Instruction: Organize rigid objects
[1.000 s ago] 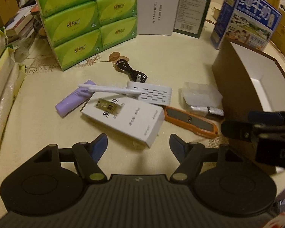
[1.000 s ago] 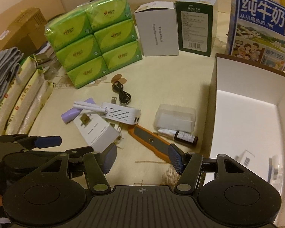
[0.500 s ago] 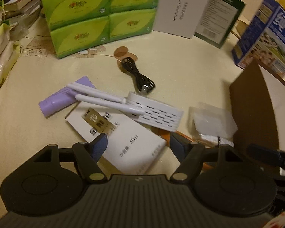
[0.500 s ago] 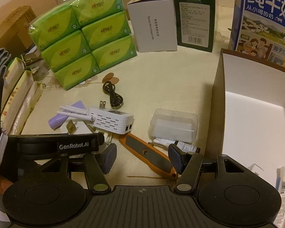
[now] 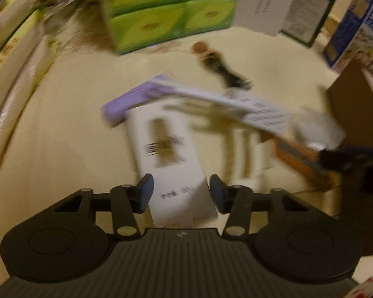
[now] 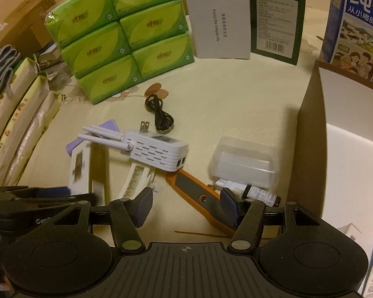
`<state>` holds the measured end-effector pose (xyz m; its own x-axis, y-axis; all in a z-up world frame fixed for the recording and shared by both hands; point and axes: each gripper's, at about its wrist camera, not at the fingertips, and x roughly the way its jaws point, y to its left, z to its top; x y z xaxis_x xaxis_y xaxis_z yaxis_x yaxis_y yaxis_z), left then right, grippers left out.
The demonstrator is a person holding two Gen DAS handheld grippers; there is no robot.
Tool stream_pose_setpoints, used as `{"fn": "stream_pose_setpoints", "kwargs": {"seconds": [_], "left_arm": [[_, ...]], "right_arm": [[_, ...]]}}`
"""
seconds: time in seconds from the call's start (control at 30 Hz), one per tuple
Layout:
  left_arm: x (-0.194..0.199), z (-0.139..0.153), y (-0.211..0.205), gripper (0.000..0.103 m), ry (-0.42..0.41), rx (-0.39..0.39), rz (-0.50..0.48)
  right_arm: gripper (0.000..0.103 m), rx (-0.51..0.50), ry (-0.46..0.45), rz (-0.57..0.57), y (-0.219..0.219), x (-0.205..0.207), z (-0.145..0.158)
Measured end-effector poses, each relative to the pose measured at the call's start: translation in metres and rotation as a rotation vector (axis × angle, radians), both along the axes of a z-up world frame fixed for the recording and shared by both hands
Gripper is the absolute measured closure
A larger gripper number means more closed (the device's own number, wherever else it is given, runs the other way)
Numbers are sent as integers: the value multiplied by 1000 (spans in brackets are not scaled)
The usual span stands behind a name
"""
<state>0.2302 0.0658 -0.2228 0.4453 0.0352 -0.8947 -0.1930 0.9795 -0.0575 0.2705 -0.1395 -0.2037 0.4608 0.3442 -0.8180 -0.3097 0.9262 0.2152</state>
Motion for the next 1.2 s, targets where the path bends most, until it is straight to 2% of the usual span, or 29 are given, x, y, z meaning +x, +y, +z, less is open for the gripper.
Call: {"fn": "stream_pose_setpoints", "kwargs": {"seconds": [0.1, 0.27, 0.47, 0.57, 0.8, 1.0, 1.2], "left_arm": [[-3, -2, 16, 51, 2, -18, 17], [10, 0, 16, 36, -13, -48, -30], [32, -11, 3, 36, -4, -29, -35], [40, -21, 3, 43, 8, 6, -34], [24, -21, 19, 47, 3, 60, -75], [9, -18, 37, 48, 19, 58, -53], [12, -19, 39, 48, 29, 51, -53]], "right_arm": [[45, -6, 3, 17, 5, -2, -3], [45, -13, -9, 37, 11, -1, -3], [45, -20, -29, 67, 17, 4, -4], [45, -18, -25, 88, 22, 6, -5], [45, 19, 39, 93, 43, 4, -22], [45, 40, 95, 47, 67, 9, -40], [45, -7, 110, -19, 86, 18, -56]]}}
